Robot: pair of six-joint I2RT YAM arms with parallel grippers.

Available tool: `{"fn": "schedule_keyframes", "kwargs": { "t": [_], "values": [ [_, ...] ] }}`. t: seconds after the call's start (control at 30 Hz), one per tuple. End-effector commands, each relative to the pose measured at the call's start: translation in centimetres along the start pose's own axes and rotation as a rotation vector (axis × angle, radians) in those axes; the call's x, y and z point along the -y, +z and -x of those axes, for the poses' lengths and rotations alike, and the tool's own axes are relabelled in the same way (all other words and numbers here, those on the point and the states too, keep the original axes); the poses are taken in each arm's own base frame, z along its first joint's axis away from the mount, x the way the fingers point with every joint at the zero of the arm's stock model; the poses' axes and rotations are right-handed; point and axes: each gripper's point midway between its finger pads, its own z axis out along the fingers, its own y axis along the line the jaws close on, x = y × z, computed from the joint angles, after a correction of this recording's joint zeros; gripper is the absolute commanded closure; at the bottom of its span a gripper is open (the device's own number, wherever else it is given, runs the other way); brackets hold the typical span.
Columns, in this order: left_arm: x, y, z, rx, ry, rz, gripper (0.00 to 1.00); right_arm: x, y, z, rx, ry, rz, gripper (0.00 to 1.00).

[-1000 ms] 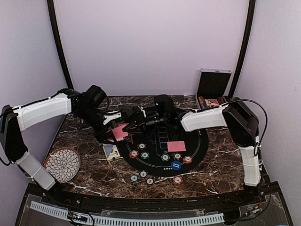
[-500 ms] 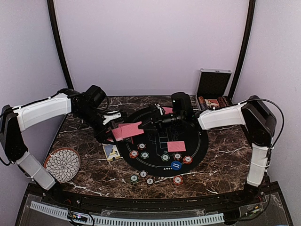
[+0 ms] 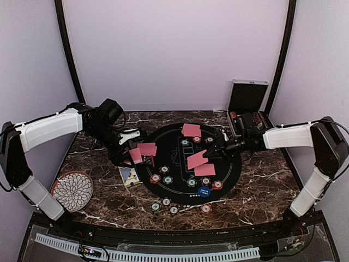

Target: Distribute texas hold em gaming equipment

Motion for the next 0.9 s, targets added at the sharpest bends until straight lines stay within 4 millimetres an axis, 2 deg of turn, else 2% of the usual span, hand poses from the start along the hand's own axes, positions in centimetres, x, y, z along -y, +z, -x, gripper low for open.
{"fn": "schedule_keyframes", "kwargs": {
  "t": [0.0, 0.17, 0.37, 0.6, 0.67, 0.73, 0.87],
  "values": [
    [0.4, -1.5, 0.8, 0.035, 0.008, 0.002, 1.0, 4.7, -2.4, -0.1, 0.033, 0.001, -0.15, 1.0],
    [0.4, -1.5, 0.9, 0.036, 0.006, 0.0, 1.0, 7.2, -3.2, 1.1, 0.084, 0.018, -0.203, 1.0],
    [0.4, -1.6, 0.9, 0.035, 0.007, 0.0, 1.0, 8.6, -2.8, 2.3, 0.11, 0.005, -0.251, 1.0],
    [0.5, -1.6, 0.8, 0.033, 0.008, -0.003, 1.0, 10.3, -3.1, 2.2, 0.108, -0.007, -0.339, 1.0],
    [0.5, -1.6, 0.7, 0.03, 0.008, -0.003, 1.0, 10.8, -3.6, 2.0, 0.107, -0.016, -0.383, 0.88],
    [0.6, -1.6, 0.7, 0.03, 0.009, -0.004, 1.0, 11.1, -4.4, 2.0, 0.12, -0.027, -0.435, 0.73],
    [0.6, -1.6, 0.7, 0.031, 0.008, -0.008, 1.0, 10.5, -6.3, 2.6, 0.159, -0.06, -0.517, 0.55]
  ]
}}
